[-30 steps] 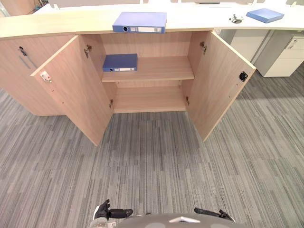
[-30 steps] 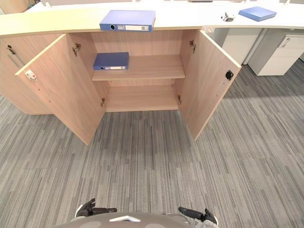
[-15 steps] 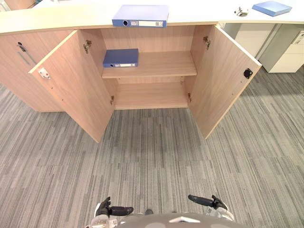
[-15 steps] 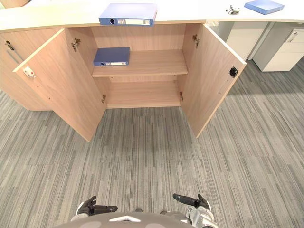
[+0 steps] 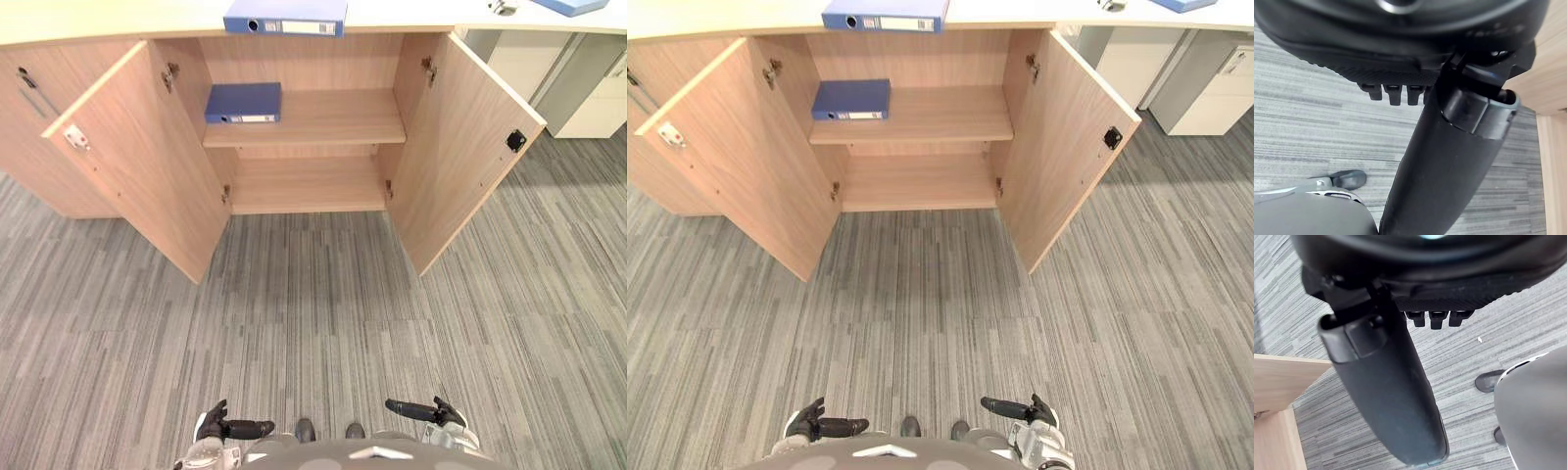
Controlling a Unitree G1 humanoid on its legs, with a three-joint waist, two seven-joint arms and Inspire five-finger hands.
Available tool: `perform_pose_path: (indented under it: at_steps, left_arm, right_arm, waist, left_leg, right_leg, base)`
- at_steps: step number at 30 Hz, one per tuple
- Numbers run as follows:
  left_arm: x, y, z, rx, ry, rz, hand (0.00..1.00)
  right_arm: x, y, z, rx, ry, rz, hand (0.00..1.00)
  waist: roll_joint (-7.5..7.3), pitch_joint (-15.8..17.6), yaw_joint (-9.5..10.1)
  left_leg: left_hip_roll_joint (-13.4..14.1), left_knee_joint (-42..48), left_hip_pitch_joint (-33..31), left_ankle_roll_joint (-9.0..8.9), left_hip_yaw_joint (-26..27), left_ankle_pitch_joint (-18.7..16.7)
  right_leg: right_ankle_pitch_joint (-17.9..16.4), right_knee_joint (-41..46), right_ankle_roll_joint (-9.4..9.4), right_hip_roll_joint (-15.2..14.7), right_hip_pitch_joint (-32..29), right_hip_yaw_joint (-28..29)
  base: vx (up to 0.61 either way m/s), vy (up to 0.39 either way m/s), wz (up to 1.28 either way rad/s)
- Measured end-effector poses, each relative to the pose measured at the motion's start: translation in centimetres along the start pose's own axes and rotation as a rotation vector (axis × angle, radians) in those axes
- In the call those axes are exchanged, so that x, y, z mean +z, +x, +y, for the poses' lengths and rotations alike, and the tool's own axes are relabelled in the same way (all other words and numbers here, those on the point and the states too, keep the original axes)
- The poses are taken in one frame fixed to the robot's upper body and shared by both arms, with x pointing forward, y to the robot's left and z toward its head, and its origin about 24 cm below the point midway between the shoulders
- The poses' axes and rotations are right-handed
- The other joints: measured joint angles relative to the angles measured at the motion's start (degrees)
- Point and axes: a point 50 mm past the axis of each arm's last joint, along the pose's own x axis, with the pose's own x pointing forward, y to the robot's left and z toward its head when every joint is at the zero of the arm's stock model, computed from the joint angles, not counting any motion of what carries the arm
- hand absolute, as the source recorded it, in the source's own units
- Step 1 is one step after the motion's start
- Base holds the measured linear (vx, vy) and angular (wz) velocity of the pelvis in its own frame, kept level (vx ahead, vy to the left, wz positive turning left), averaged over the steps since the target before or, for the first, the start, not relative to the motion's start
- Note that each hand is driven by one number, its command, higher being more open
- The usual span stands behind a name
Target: Walk over to the cabinet, pick up the folder, carry it to the office cabinet, place the folder inside the office cabinet, then close the office cabinet door
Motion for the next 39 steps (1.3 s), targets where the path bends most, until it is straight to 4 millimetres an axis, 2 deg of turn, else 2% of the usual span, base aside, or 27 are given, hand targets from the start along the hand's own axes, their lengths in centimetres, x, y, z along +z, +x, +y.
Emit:
perform_pose_path:
  at_steps: [2,4,6,8,10,11,13,15,17,18,19,20,21,23,24,25,27,28,29,30,32,34,35,36,37,38,39]
  left_arm:
    - [0.5,0.1,0.0,0.001,-0.001,-0.017,1.0]
    - [0.6,0.1,0.0,0.0,-0.003,-0.022,1.0]
    - [0.8,0.2,0.0,0.002,-0.015,-0.024,1.0]
    - [0.9,0.2,0.1,0.007,-0.014,-0.026,1.0]
    - [1.0,0.2,0.0,0.015,-0.016,-0.028,1.0]
    - [1.0,0.3,0.3,0.022,-0.013,-0.025,1.0]
    - [1.3,0.3,0.2,0.022,-0.013,-0.027,1.0]
    - [1.3,0.3,-0.1,0.015,-0.015,-0.022,1.0]
    - [1.3,0.4,0.0,0.013,-0.012,-0.017,1.0]
    - [1.1,0.4,0.2,0.016,-0.009,-0.01,1.0]
    - [1.0,0.4,0.3,0.017,-0.008,-0.005,1.0]
    - [1.0,0.4,-0.4,0.006,-0.016,-0.003,1.0]
    - [1.3,0.4,-0.5,0.002,-0.024,-0.011,1.0]
    - [1.5,0.4,-0.6,0.008,-0.081,-0.017,1.0]
    - [1.7,0.4,-0.7,0.014,-0.116,-0.026,1.0]
    - [2.2,0.4,-0.8,0.02,-0.154,-0.046,1.0]
    - [3.2,0.4,-1.1,0.014,-0.188,-0.087,1.0]
    - [3.7,0.4,-1.3,0.008,-0.192,-0.106,1.0]
    - [4.3,0.2,-2.4,-0.02,-0.209,-0.126,1.0]
    - [4.8,0.3,-2.6,-0.03,-0.2,-0.141,1.0]
    - [5.1,0.3,-2.9,-0.036,-0.204,-0.143,1.0]
    - [5.2,0.3,-3.0,-0.035,-0.204,-0.146,1.0]
    - [5.0,0.3,-3.2,-0.037,-0.208,-0.14,1.0]
    - [5.0,0.3,-2.9,-0.03,-0.203,-0.135,1.0]
    - [5.0,0.3,-2.8,-0.026,-0.201,-0.136,1.0]
    - [5.0,0.4,-2.4,-0.02,-0.195,-0.141,1.0]
    - [4.8,0.4,-2.2,-0.014,-0.193,-0.132,1.0]
  right_arm:
    - [0.0,0.0,0.1,0.002,0.001,0.0,1.0]
    - [0.2,0.0,0.1,0.002,0.0,-0.007,1.0]
    - [0.4,0.0,0.0,0.002,0.004,-0.013,1.0]
    - [0.8,0.0,0.1,0.004,0.008,-0.031,1.0]
    - [1.5,0.0,0.2,0.009,0.011,-0.058,1.0]
    - [1.8,0.0,0.4,0.016,0.012,-0.068,1.0]
    - [2.1,0.1,0.6,0.021,0.012,-0.076,1.0]
    - [2.7,0.1,0.6,0.024,0.029,-0.107,1.0]
    - [3.0,0.1,0.6,0.024,0.037,-0.118,1.0]
    - [2.6,0.0,0.4,0.02,0.044,-0.106,1.0]
    - [2.4,0.0,0.2,0.014,0.048,-0.101,1.0]
    - [2.7,0.1,0.0,0.007,0.046,-0.109,1.0]
    - [2.8,0.1,0.0,0.008,0.048,-0.113,1.0]
    - [2.8,0.0,0.2,0.013,0.054,-0.12,1.0]
    - [2.7,-0.1,0.2,0.014,0.054,-0.119,1.0]
    - [2.5,-0.2,0.3,0.016,0.059,-0.124,1.0]
    - [2.6,-0.3,0.7,0.027,0.066,-0.138,1.0]
    - [2.8,-0.3,0.8,0.03,0.067,-0.145,1.0]
    - [3.1,-0.4,1.0,0.035,0.073,-0.159,1.0]
    - [3.2,-0.4,1.3,0.042,0.077,-0.161,1.0]
    - [2.9,-0.4,1.9,0.05,0.088,-0.15,1.0]
    - [2.8,-0.4,1.8,0.04,0.099,-0.144,1.0]
    - [2.6,-0.4,1.5,0.025,0.1,-0.138,1.0]
    - [2.1,-0.5,1.6,0.025,0.099,-0.123,1.0]
    - [2.0,-0.5,1.6,0.024,0.101,-0.12,1.0]
    - [1.5,-0.6,2.0,0.032,0.107,-0.107,1.0]
    - [1.3,-0.7,2.3,0.04,0.111,-0.1,1.0]
  waist:
    - [-0.18,0.4,0.24]
    - [-0.02,0.6,0.3]
    - [0.03,1.1,0.18]
    - [-0.35,1.4,0.04]
    - [-0.24,2.3,-0.15]
    - [-0.36,2.9,-0.28]
    - [-0.27,3.1,-0.37]
    - [0.66,4.1,-0.73]
    - [0.71,4.3,-0.98]
    - [0.02,4.2,-1.14]
    - [-0.13,4.1,-1.44]
    - [0.89,3.8,-1.35]
    - [1.14,3.9,-1.35]
    - [1.56,4.1,-1.55]
    - [1.59,4.2,-1.54]
    - [1.59,4.4,-1.36]
    - [0.69,4.8,-0.61]
    - [0.65,4.7,-0.31]
    - [0.83,4.7,-0.03]
    - [1.1,4.6,0.21]
    - [0.92,4.6,0.34]
    - [0.79,4.6,0.39]
    - [1.18,4.2,0.6]
    - [0.53,3.2,1.14]
    - [-0.04,2.7,1.13]
    - [-1.27,1.9,1.39]
    - [-1.77,1.7,2.12]
  left_leg:
    - [0.3,2.5,-1.1,0.35,0.6,-1.9]
    - [0.5,5.6,-2.3,0.58,1.7,-4.2]
    - [-0.2,7.9,-2.5,1.46,2.3,-6.1]
    - [-1.3,8.4,-2.1,1.72,2.1,-6.6]
    - [-1.7,8.0,0.0,3.89,1.1,-7.8]
    - [-1.7,8.2,1.1,4.49,-0.2,-8.3]
    - [-0.6,7.0,2.7,4.3,-2.1,-8.5]
    - [2.4,5.1,5.3,3.47,-4.4,-9.2]
    - [3.9,4.3,6.9,1.79,-5.8,-10.0]
    - [4.1,4.2,8.4,0.01,-6.7,-11.1]
    - [4.4,4.2,9.1,-0.6,-7.3,-11.5]
    - [5.8,5.1,9.3,-2.11,-7.1,-11.1]
    - [6.0,6.9,8.4,-3.53,-6.8,-10.3]
    - [7.4,22.6,2.7,-5.28,-5.1,-10.0]
    - [9.2,32.5,-1.1,-6.44,-3.2,-9.9]
    - [12.4,42.8,-4.9,-6.58,-0.2,-10.8]
    - [16.0,50.3,-9.4,-6.01,3.7,-12.4]
    - [16.8,51.0,-11.1,-5.54,4.6,-12.8]
    - [17.9,50.0,-14.2,-5.15,6.2,-13.1]
    - [18.1,46.0,-16.1,-5.03,7.2,-13.4]
    - [16.5,37.2,-17.4,-4.95,7.2,-13.2]
    - [14.4,28.7,-18.1,-4.8,6.5,-10.7]
    - [13.6,24.3,-18.4,-3.71,6.3,-5.4]
    - [12.0,23.0,-17.6,-2.2,7.2,-3.1]
    - [11.3,22.4,-17.5,-1.8,7.4,-3.3]
    - [10.5,23.0,-17.3,-0.89,8.8,-4.7]
    - [10.4,24.3,-16.0,-0.42,10.2,-6.6]
  right_leg:
    - [-0.1,0.7,0.06,-0.1,-0.4,0.2]
    - [-2.1,4.5,1.16,-0.5,-2.1,0.6]
    - [-7.4,15.2,2.82,-2.4,-6.3,0.3]
    - [-9.7,25.1,3.54,-4.9,-10.3,-2.0]
    - [-10.1,37.4,3.02,-6.7,-15.3,-3.6]
    - [-12.7,41.2,2.25,-7.1,-17.4,-3.5]
    - [-14.1,40.2,1.78,-6.9,-19.8,-4.6]
    - [-13.3,33.4,1.74,-5.2,-23.0,-5.8]
    - [-8.3,24.8,1.71,-3.6,-24.2,-5.0]
    - [-1.7,21.7,0.56,-3.6,-24.0,-3.6]
    - [1.2,22.0,-1.46,-3.8,-23.6,-3.4]
    - [-0.8,23.6,-2.37,-3.3,-23.5,-4.7]
    - [-2.2,23.7,-2.86,-3.5,-23.2,-5.2]
    - [-3.3,21.3,-3.93,-3.5,-18.9,-6.1]
    - [-3.5,19.4,-4.16,-3.3,-15.8,-6.4]
    - [-3.9,17.5,-4.66,-2.7,-11.9,-6.8]
    - [-5.0,15.8,-4.88,-2.5,-7.8,-6.8]
    - [-5.3,15.3,-4.79,-2.5,-7.1,-6.7]
    - [-5.8,14.4,-4.42,-2.5,-5.9,-6.5]
    - [-5.8,13.6,-4.29,-2.5,-5.1,-5.8]
    - [-6.3,12.7,-3.5,-3.4,-3.5,-4.8]
    - [-7.2,11.6,-1.79,-4.7,-1.8,-3.9]
    - [-7.6,11.4,-0.48,-5.2,-1.5,-3.1]
    - [-8.0,11.1,0.85,-6.7,-1.5,-1.7]
    - [-7.6,10.7,1.5,-7.1,-1.7,-1.4]
    - [-7.1,10.3,2.4,-8.4,-1.6,-1.1]
    - [-7.0,11.5,2.48,-9.1,-1.2,-0.2]
  base:
    - [0.02,0.01,-0.16]
    - [0.04,0.05,-0.25]
    - [0.07,0.089,-0.2]
    - [0.09,0.103,0.07]
    - [0.12,0.095,0.24]
    - [0.19,0.039,0.44]
    - [0.23,-0.007,0.51]
    - [0.28,-0.096,0.54]
    - [0.33,-0.15,0.54]
    - [0.32,-0.183,0.53]
    - [0.45,-0.254,0.52]
    - [0.5,-0.273,0.36]
    - [0.6,-0.32,0.32]
    - [0.47,-0.246,0.3]
    - [0.43,-0.216,0.3]
    - [0.41,-0.208,0.23]
    - [0.32,-0.143,0.02]
    - [0.3,-0.076,-0.15]
    - [0.27,0.009,-0.24]
    - [0.21,0.059,-0.27]
    - [0.23,0.148,-0.33]
    - [0.24,0.208,-0.26]
    - [0.27,0.256,-0.31]
    - [0.28,0.266,-0.29]
    - [0.31,0.268,-0.24]
    - [0.38,0.314,-0.29]
    - [0.37,0.311,-0.5]
